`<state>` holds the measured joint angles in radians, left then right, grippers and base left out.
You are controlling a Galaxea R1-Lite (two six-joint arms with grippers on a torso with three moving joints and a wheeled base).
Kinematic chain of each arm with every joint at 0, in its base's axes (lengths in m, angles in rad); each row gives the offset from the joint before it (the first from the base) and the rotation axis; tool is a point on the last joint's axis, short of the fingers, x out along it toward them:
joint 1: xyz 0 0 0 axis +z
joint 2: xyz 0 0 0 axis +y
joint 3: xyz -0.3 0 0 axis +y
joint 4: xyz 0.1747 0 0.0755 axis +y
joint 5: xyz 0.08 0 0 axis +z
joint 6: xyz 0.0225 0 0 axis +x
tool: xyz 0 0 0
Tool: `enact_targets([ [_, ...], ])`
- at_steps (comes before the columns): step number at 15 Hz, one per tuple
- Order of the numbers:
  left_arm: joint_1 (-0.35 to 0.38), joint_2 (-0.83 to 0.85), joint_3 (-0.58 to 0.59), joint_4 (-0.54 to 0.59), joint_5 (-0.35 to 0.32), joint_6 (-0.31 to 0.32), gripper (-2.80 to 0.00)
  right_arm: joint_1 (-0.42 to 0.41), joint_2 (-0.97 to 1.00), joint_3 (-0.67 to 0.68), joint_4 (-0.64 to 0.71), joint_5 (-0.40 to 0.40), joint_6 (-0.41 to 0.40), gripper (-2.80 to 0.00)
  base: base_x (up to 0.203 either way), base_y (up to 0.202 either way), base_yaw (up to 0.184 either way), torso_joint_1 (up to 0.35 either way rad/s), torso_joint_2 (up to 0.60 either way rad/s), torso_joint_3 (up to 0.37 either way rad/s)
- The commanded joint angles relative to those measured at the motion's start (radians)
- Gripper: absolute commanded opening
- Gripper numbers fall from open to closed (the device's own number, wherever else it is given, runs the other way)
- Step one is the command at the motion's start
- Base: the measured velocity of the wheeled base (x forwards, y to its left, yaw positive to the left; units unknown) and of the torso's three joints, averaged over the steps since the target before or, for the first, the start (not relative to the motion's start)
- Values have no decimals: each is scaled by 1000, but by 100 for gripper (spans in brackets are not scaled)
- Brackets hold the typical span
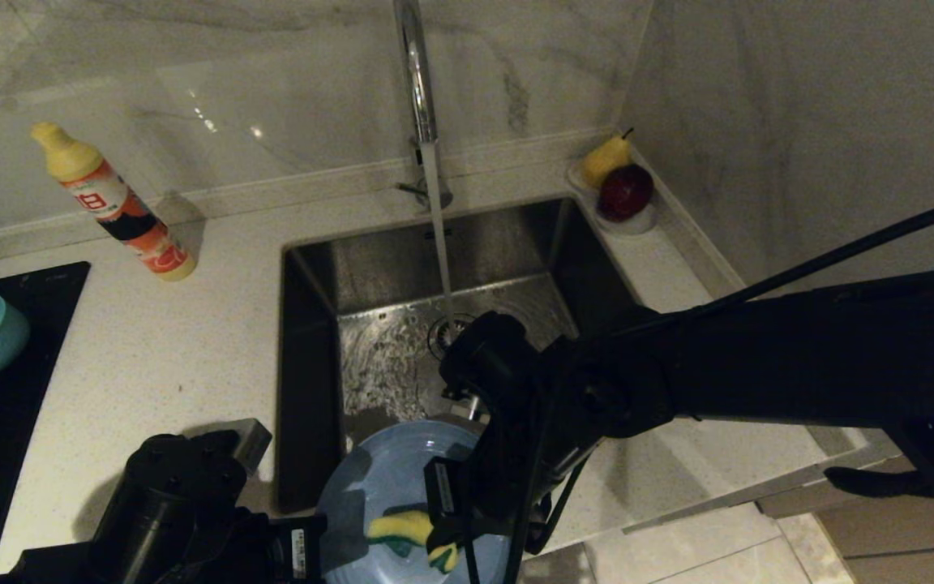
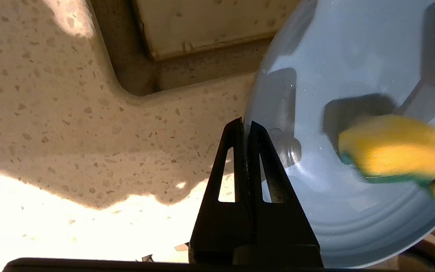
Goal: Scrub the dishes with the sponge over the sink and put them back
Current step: Wipe the plate
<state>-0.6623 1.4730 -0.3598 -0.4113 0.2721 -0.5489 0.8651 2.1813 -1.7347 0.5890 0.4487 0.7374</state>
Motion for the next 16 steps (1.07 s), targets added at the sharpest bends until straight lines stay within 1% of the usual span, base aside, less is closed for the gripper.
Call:
enact_targets([
  [1,0,2,2,-2,0,-5,-280,-25,-2,-5,3,4,6,-280,0,0,0,0,0,0],
  [5,0,6,11,-3,-5,-7,-280,-52,-27,7,9,4,14,-280,0,0,0,0,0,0],
  [9,1,5,25,-4,1,-11,-280,-61,-72,36,9,2,17,-280,0,0,0,0,0,0],
  [16,1,-2,27,-4,3,-9,-280,-76,-134,130,40,2,21,-280,0,0,0,0,0,0],
])
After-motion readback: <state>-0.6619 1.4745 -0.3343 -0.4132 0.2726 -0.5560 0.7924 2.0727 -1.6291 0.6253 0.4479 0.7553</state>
